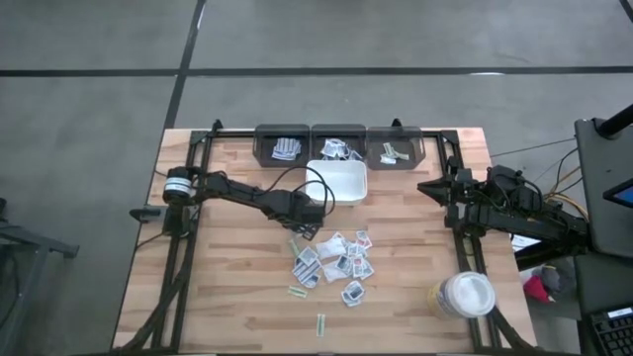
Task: Pick & Place First Aid Supplies
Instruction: Put the blue bandage pack into the left gray bin
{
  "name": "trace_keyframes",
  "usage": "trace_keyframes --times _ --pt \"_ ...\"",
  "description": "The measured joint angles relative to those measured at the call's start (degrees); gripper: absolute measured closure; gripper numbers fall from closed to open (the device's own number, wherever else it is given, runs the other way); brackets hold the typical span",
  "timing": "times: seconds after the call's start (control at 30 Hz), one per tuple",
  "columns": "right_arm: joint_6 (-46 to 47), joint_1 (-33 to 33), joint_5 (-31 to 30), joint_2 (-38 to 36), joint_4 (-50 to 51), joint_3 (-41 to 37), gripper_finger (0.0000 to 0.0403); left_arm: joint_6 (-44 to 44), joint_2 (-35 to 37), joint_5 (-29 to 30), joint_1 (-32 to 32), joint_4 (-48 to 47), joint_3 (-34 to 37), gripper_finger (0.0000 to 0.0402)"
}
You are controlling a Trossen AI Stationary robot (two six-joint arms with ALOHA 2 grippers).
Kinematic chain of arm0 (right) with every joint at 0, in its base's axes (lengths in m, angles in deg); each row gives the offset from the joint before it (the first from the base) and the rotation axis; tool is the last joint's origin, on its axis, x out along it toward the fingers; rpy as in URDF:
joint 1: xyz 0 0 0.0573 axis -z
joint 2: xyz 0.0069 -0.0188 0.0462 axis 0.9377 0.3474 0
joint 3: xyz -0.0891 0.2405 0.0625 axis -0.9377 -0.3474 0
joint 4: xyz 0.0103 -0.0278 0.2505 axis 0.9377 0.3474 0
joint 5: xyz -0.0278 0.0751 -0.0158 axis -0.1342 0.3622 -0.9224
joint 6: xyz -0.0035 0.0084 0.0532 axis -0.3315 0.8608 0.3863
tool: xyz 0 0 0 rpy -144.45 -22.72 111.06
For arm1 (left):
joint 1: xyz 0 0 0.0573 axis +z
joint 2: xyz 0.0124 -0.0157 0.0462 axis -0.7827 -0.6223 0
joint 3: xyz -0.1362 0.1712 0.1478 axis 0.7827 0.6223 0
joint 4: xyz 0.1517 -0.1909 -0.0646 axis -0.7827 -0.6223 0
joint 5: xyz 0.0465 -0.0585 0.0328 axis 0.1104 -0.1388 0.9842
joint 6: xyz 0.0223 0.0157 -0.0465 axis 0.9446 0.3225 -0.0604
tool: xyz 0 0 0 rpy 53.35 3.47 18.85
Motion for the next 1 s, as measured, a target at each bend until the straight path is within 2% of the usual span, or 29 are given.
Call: trace_keyframes --times 0.13,0.37,0.6,0.67,0.83,0.93,1.0 --pt "0.06 0.01 0.00 0.01 -0.02 -0.01 0.0364 1.84 3.25 -2.24 -0.17 -0.90 -0.08 0.0402" --pt "0.44 0.01 0.00 0.00 -0.04 0.01 0.0364 5.51 10.62 -1.29 -1.46 -2.05 -0.34 0.0401" --pt "0.44 -0.01 0.00 0.01 -0.04 -0.01 0.0364 16.14 17.42 0.80 -3.52 0.93 -0.44 0.0401" --pt "0.44 -0.01 0.00 -0.01 -0.02 0.01 0.0364 18.13 19.11 4.81 -3.81 4.23 -0.44 0.0401" --pt "0.44 0.00 0.00 0.00 -0.04 0.01 0.0364 19.80 21.87 20.18 -3.53 12.22 -0.47 0.0401" --pt "0.43 -0.01 0.00 -0.01 -0.02 0.01 0.0364 19.46 23.28 28.74 -2.44 14.45 -0.53 0.0401" --pt "0.44 0.01 0.00 -0.01 -0.02 0.01 0.0364 18.19 23.72 32.22 -1.07 14.35 -0.55 0.0401"
